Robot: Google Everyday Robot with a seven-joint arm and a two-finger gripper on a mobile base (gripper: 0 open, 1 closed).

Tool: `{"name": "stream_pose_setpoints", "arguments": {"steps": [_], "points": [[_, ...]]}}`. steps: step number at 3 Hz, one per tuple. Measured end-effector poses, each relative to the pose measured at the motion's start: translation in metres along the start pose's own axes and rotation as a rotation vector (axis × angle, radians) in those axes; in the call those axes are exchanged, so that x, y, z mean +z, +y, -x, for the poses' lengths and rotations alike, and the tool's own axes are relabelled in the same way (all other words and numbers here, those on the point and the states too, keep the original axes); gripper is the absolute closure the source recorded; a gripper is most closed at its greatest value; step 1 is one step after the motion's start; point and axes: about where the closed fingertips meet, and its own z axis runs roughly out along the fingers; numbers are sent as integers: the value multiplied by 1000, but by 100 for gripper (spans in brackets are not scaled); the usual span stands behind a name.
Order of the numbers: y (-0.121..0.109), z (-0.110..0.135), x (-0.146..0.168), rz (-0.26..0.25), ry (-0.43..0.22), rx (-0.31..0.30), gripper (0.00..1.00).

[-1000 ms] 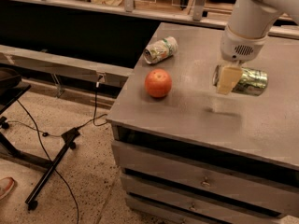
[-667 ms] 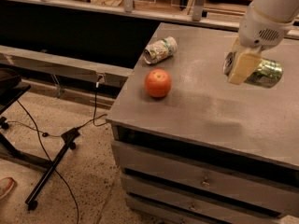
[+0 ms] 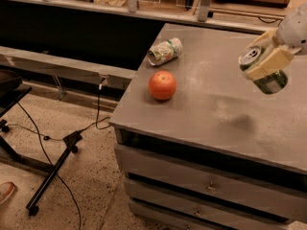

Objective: Place green can upright

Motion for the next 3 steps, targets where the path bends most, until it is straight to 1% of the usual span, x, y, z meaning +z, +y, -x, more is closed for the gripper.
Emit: {"name": "stream_pose_setpoints", "arguments": {"steps": [1,2,3], "points": [[13,21,-3,46,-256,10,100],[18,45,-9,63,-347,-7,100],[15,46,-3,46,-403,5,100]]}}
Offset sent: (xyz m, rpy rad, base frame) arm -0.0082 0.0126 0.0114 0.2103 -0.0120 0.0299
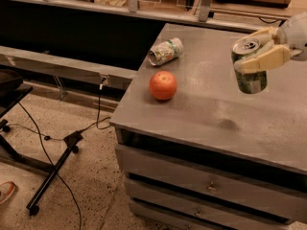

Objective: Place green can upright

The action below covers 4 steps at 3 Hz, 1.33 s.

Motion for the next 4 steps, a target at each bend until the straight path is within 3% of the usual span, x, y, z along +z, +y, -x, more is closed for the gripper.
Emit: {"name": "stream_pose_setpoints", "arguments": {"steps": [1,2,4], "points": [[12,14,10,-42,-135,6,100],[12,6,40,-97,-302,98,98],[7,-16,58,-171,-438,166,53]]}}
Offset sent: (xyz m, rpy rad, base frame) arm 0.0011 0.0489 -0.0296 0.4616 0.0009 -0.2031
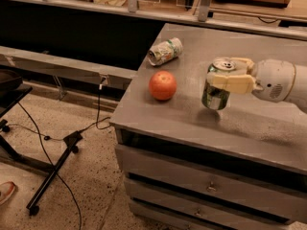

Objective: Place green can upright

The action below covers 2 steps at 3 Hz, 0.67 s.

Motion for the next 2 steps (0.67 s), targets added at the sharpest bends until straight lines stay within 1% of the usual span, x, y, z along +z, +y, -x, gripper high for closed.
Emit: {"name": "stream_pose_setpoints", "arguments": {"steps": [1,2], "points": [[-2,-10,-1,-14,-70,-28,30],[-2,-15,-3,-8,-112,-87,6]]}}
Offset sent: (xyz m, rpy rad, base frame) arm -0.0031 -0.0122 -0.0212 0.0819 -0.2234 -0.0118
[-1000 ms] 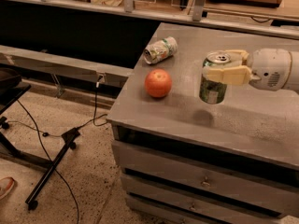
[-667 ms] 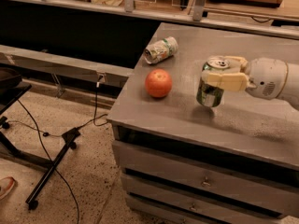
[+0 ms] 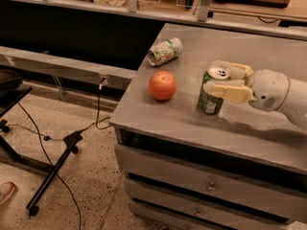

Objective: Place green can upright

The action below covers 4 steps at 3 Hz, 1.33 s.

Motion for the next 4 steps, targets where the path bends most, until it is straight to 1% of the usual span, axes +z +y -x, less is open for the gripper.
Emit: {"name": "stream_pose_setpoints", "arguments": {"steps": [1,2,3,4], "points": [[1,2,1,24,18,-55,0],[2,10,0,39,224,-151,0],[1,9,-1,37,260,-167,0],[1,9,-1,38,257,-166,0]]}}
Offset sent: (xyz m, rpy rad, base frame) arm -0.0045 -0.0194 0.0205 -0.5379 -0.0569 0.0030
